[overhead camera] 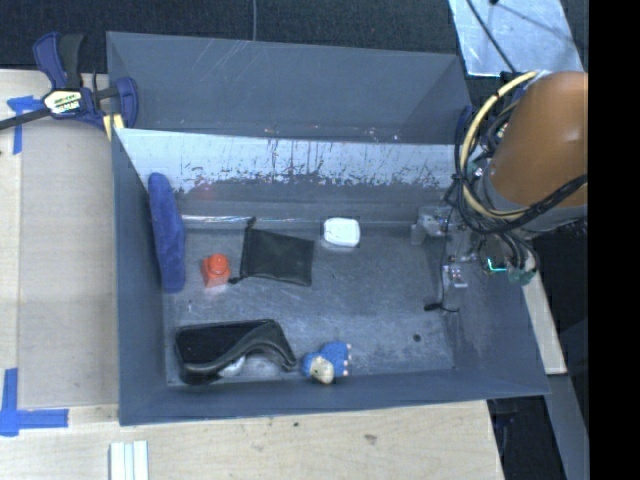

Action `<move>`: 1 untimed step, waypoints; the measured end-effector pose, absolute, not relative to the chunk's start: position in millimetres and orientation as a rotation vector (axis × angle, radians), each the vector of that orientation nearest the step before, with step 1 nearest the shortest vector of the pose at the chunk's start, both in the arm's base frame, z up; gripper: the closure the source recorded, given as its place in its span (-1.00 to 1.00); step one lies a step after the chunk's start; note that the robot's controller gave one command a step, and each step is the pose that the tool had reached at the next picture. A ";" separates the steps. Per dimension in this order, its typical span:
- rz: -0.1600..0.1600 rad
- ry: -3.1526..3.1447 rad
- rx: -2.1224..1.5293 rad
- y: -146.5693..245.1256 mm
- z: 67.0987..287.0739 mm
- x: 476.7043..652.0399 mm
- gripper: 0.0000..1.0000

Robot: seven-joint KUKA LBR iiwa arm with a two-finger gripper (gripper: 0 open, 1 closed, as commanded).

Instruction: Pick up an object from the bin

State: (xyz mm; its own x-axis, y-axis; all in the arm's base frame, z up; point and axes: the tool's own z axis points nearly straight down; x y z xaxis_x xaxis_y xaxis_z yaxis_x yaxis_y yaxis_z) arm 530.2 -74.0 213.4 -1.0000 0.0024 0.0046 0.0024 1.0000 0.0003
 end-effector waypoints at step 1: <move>-0.005 -3.135 -0.122 4.0 160.2 512.8 -1.00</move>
Offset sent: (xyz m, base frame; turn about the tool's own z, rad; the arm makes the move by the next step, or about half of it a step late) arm -0.0164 0.0731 -0.0503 0.0823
